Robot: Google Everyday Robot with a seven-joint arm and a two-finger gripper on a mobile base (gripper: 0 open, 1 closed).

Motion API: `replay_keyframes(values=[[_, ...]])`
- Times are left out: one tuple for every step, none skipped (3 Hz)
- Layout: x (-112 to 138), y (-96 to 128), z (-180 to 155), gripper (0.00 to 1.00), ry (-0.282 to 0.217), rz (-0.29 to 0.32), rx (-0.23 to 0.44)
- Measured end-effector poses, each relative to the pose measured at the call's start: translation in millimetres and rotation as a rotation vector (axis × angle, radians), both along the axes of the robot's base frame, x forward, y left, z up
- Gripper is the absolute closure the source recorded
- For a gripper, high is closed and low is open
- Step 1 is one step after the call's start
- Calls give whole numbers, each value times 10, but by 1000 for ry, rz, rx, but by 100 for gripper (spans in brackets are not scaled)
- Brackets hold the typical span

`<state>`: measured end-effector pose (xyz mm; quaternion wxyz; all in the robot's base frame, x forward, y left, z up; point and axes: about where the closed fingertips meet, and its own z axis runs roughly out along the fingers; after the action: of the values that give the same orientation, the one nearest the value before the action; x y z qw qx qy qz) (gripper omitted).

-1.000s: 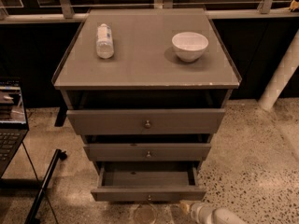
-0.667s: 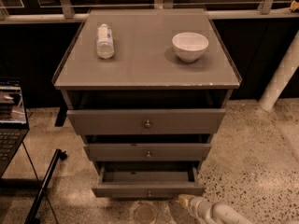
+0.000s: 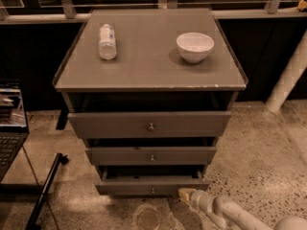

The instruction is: Close bottom drawer

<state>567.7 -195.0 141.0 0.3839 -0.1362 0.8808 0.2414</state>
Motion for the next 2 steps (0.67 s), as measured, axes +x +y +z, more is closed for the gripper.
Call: replay_keyframes(values=[[-18, 3, 0, 100, 0, 0, 0], [278, 12, 129, 100, -34, 14, -21]])
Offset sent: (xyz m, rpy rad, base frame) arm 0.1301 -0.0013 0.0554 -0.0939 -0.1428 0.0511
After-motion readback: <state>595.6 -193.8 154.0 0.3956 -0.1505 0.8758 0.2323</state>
